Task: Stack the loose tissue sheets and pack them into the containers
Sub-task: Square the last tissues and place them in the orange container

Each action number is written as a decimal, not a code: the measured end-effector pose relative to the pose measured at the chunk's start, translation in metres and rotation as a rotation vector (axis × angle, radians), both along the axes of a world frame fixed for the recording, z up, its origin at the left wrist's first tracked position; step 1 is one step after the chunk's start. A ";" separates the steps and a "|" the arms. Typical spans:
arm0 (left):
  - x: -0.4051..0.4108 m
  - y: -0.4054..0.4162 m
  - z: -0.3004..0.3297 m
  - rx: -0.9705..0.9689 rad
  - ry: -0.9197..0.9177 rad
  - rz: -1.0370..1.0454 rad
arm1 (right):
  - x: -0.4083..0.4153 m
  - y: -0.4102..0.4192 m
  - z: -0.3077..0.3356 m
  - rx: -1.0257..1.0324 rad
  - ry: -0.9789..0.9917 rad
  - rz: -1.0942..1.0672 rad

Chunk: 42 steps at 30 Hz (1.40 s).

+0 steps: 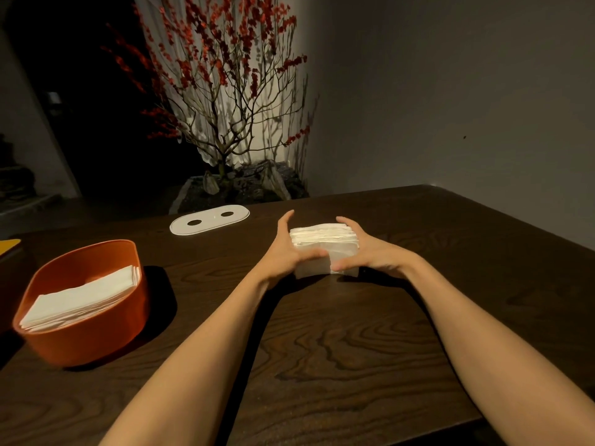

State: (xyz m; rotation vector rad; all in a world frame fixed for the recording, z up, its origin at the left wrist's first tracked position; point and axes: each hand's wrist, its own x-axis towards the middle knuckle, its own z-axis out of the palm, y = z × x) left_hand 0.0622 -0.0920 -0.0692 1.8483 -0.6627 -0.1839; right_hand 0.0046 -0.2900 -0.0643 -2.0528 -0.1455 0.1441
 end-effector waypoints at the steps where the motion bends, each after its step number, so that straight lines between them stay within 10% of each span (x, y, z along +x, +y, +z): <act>1: 0.003 0.002 -0.001 -0.003 0.045 -0.021 | 0.001 -0.001 -0.001 -0.011 -0.007 0.010; 17: 0.011 0.003 -0.001 0.132 0.006 -0.099 | -0.006 0.006 0.006 -0.044 -0.178 -0.004; 42: -0.038 0.135 0.082 -0.017 0.359 0.236 | 0.013 0.135 0.057 0.223 0.136 -0.146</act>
